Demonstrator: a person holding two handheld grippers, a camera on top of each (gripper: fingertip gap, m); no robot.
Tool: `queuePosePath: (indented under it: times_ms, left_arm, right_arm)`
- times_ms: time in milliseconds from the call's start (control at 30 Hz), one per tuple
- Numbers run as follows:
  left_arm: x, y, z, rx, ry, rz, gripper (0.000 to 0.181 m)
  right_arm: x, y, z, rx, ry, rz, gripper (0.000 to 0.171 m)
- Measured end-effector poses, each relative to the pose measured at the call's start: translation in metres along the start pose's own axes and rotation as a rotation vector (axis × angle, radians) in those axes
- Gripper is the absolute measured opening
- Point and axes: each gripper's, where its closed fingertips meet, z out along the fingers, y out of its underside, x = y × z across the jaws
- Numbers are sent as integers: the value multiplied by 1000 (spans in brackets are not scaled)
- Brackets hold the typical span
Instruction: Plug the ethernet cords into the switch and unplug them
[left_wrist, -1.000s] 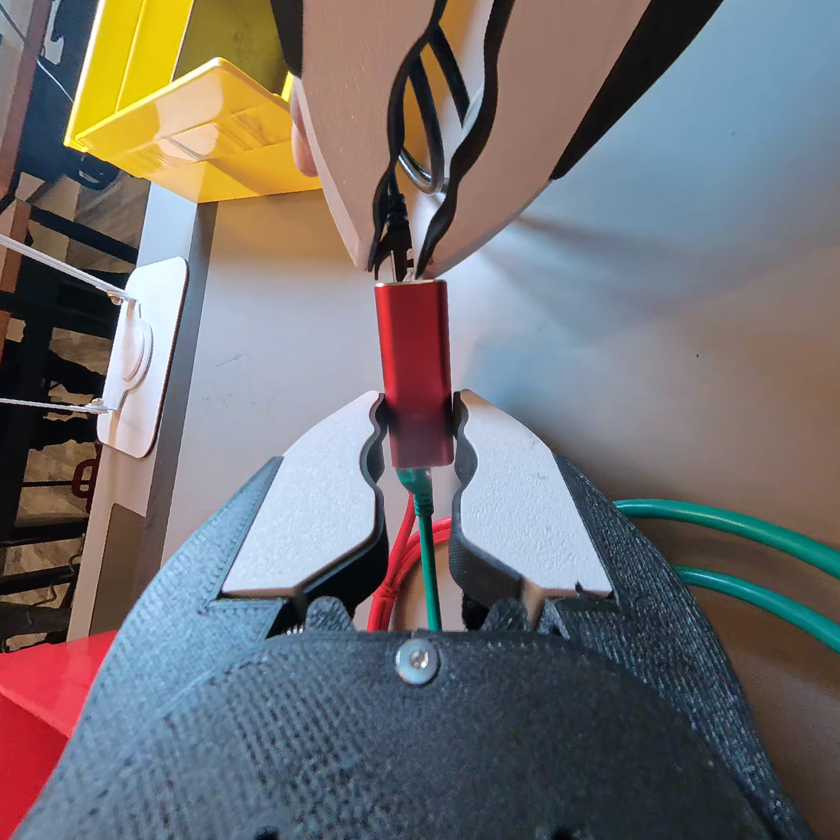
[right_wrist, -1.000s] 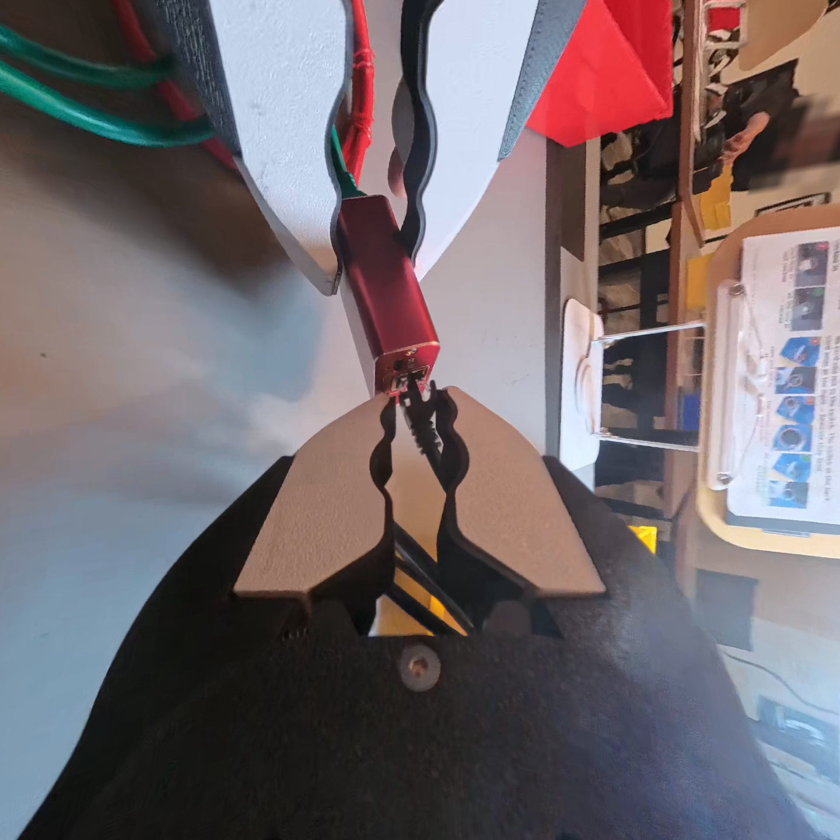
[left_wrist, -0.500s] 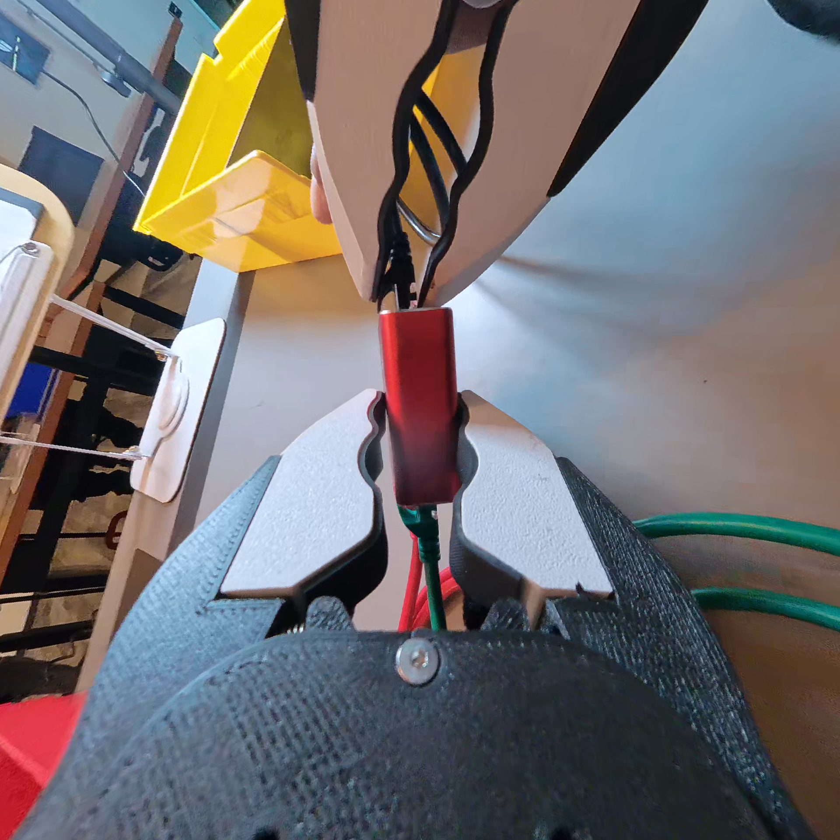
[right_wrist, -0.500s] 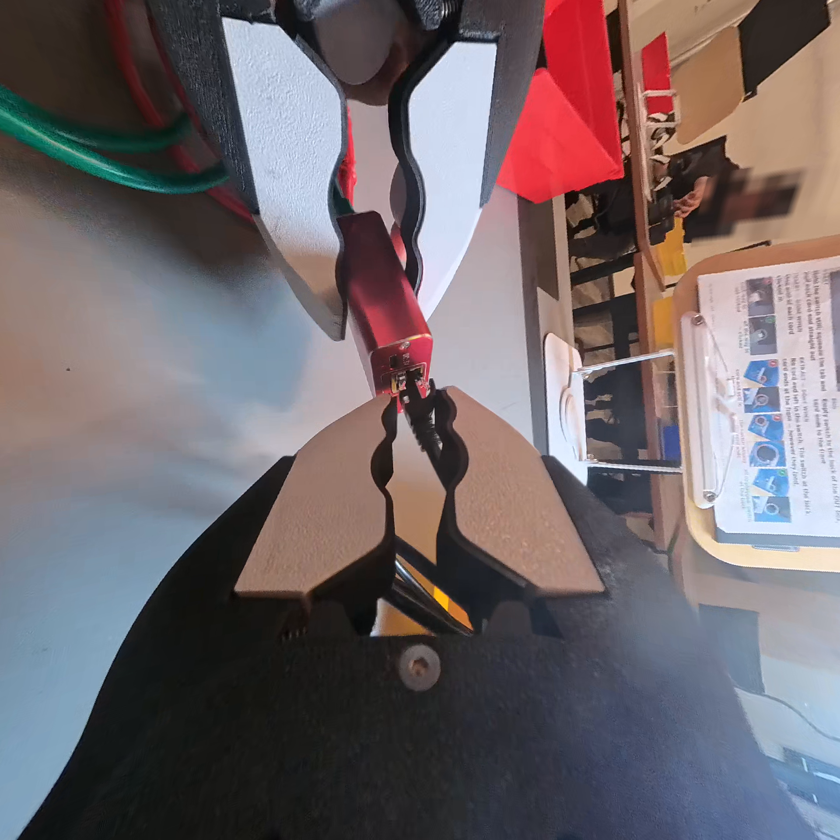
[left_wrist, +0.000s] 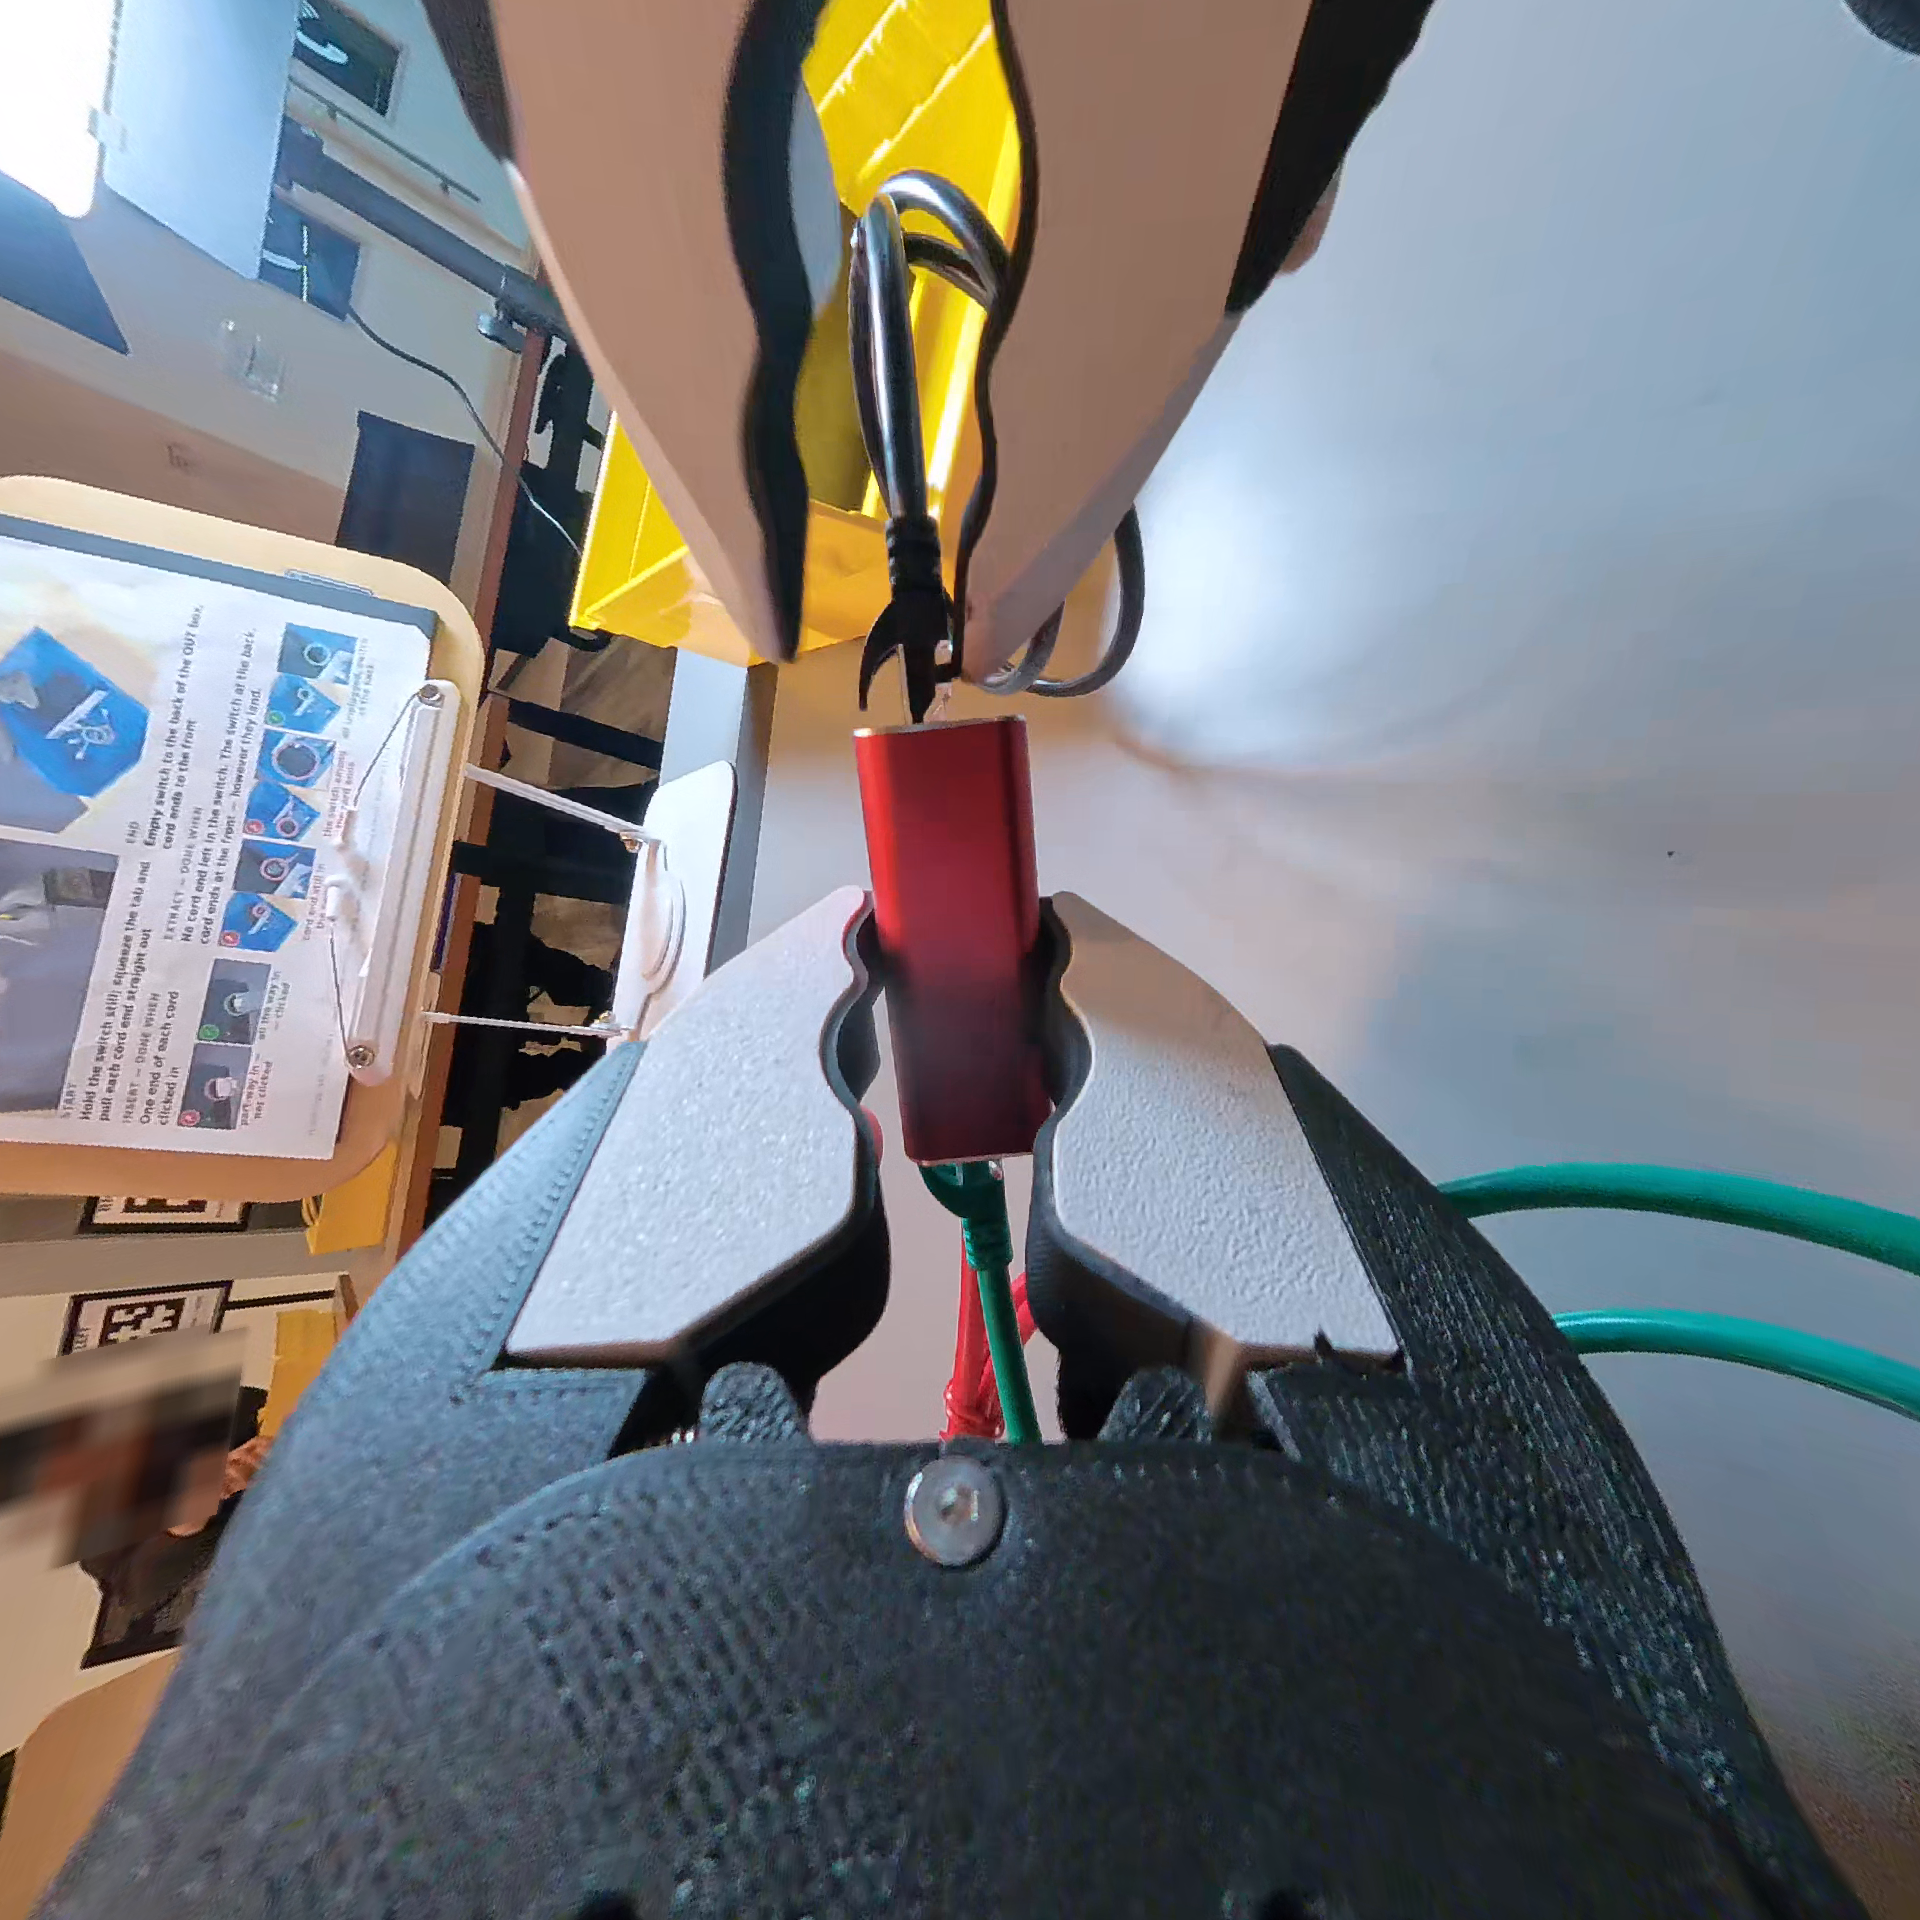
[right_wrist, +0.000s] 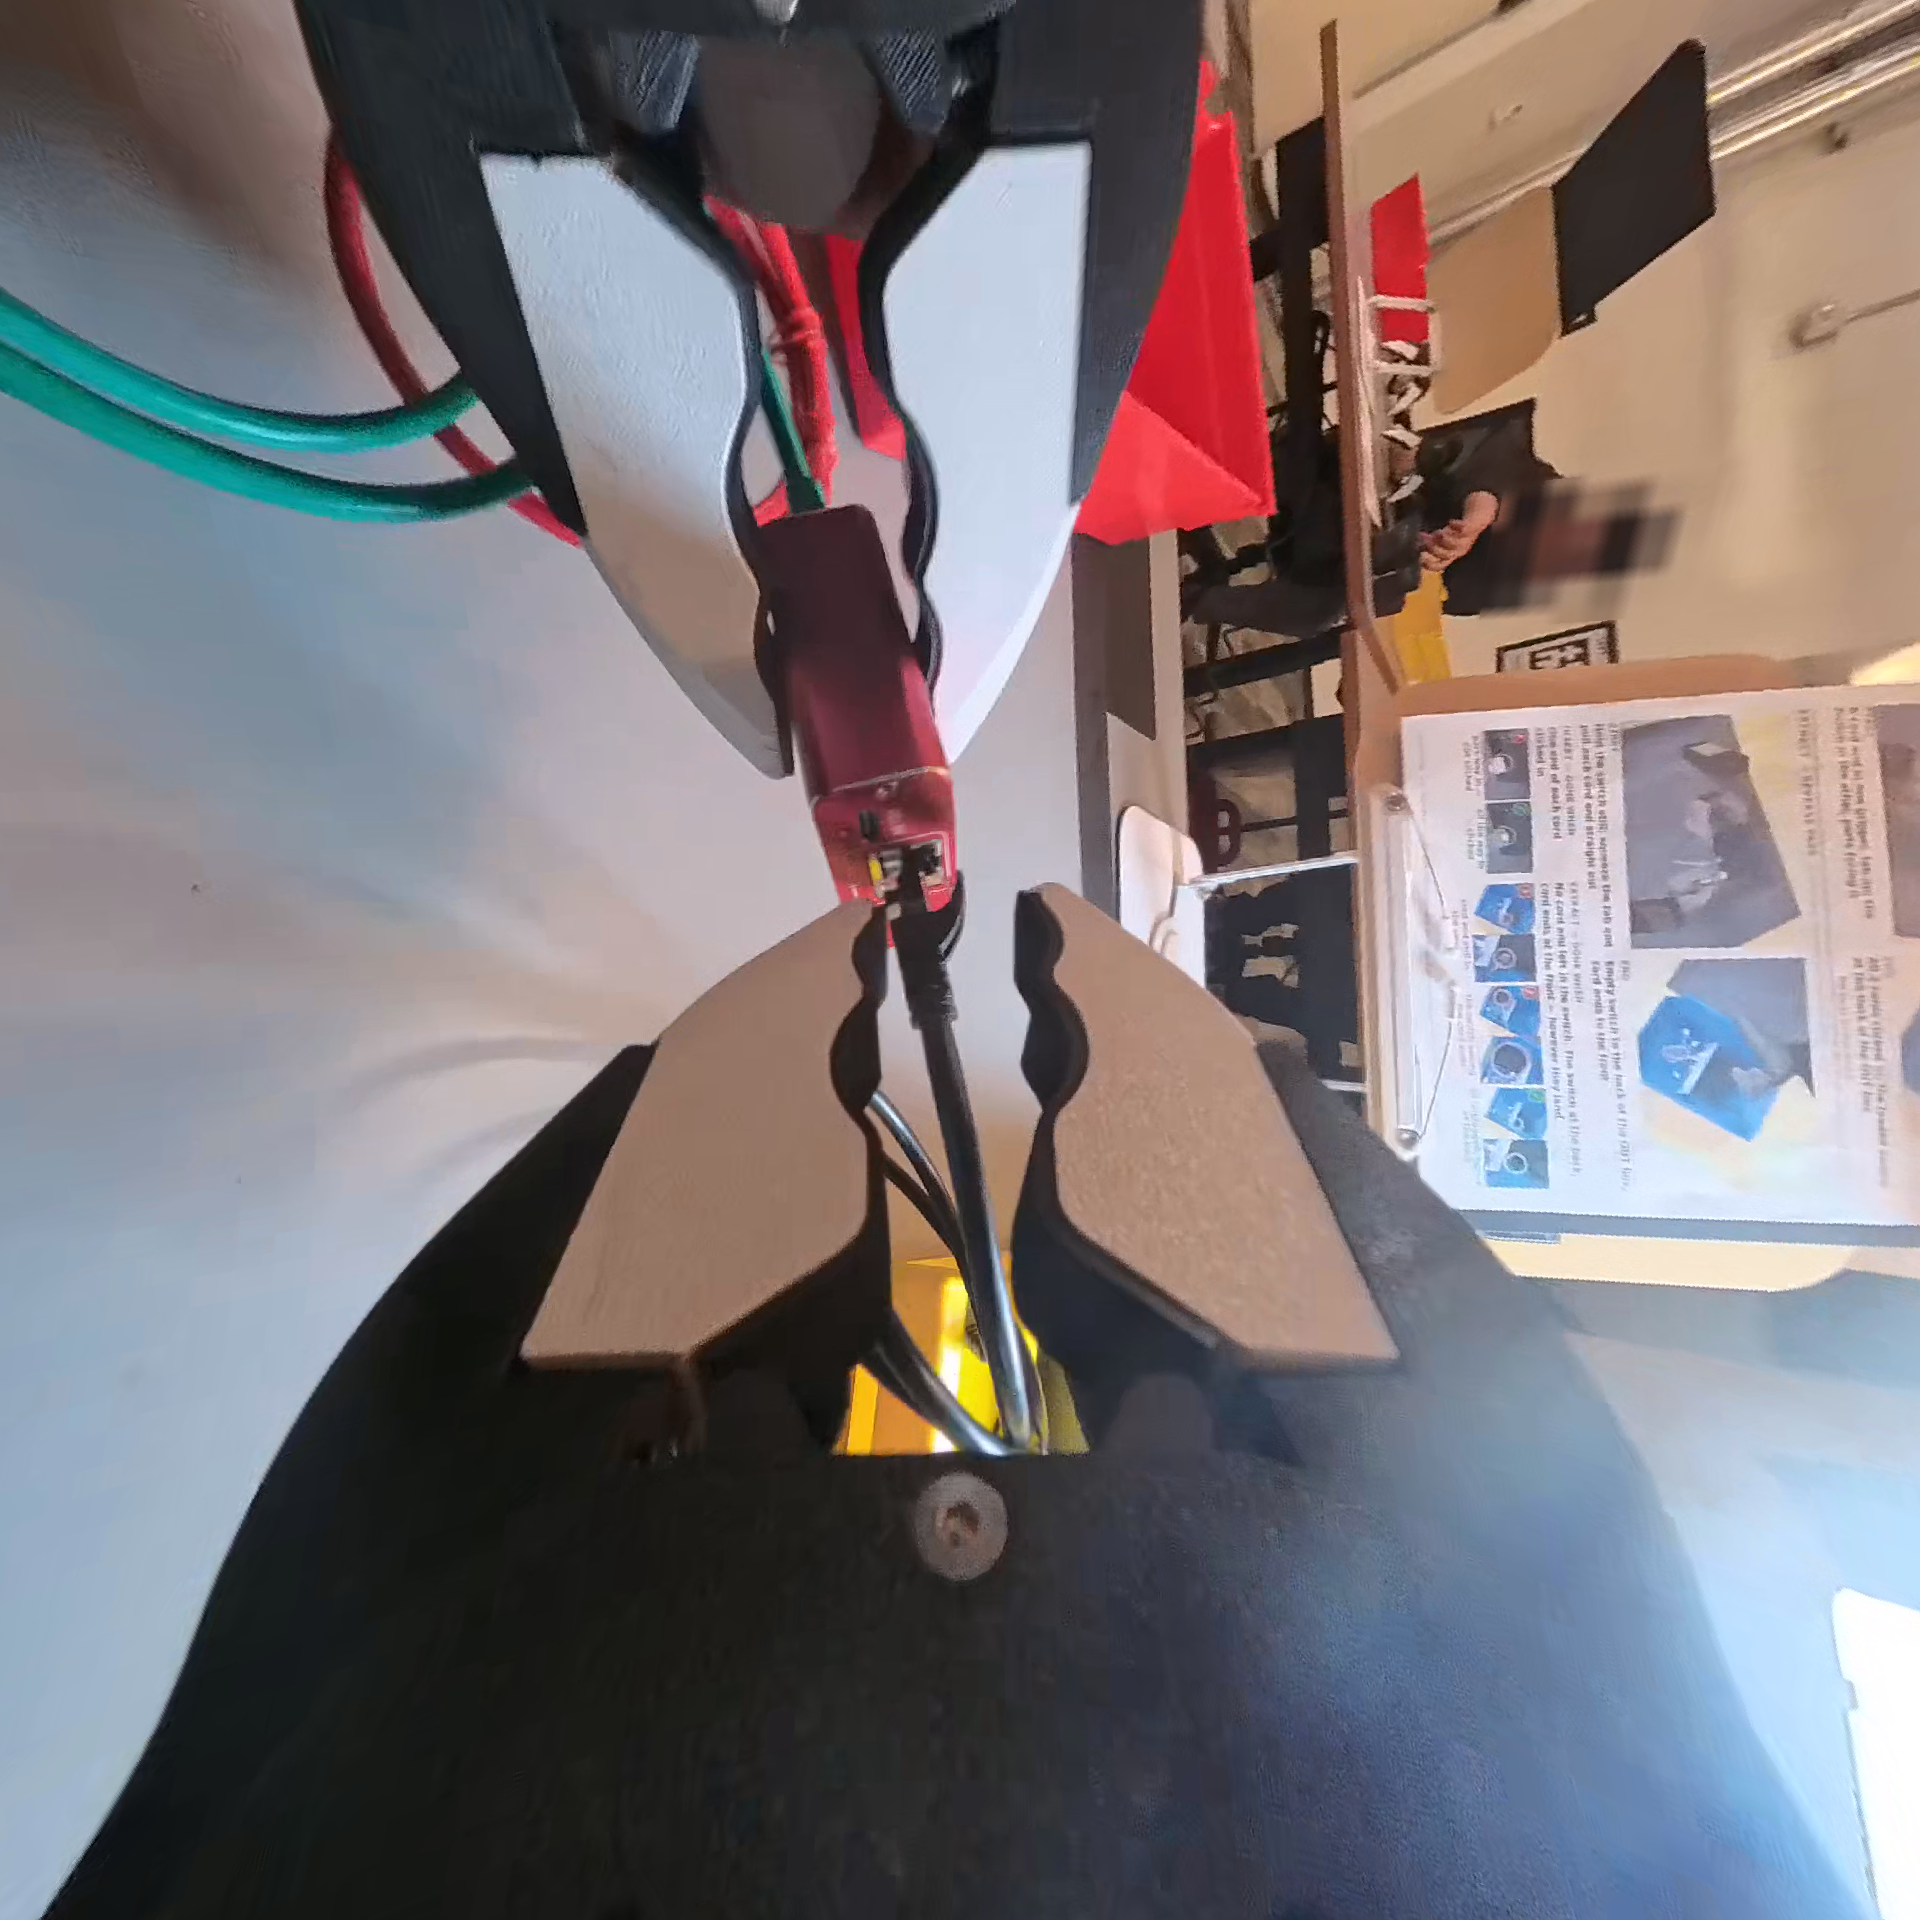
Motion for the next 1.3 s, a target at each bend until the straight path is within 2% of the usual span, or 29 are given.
queuePosePath:
  times_ms: [67, 533, 833, 1067, 1300]
  left_arm:
    - [-1, 2, -1, -11, -3, 6, 27]
    - [-1, -2, -7, 71, 19, 5, 26]
    - [20, -11, 0, 94, 92, 56, 26]
    - [41, -26, 7, 153, 208, 5, 27]
    - [45, -42, 9, 209, 237, -45, 27]
  right_arm:
    - [-5, -1, 4, 24, 2, -19, 14]
    - [-9, 2, 10, 53, -26, 24, 13]
    - [-38, 10, 1, 62, -224, -27, 12]
    - [-58, 17, -22, 72, -404, -26, 12]
    - [-55, 18, -43, 77, -445, 8, 12]
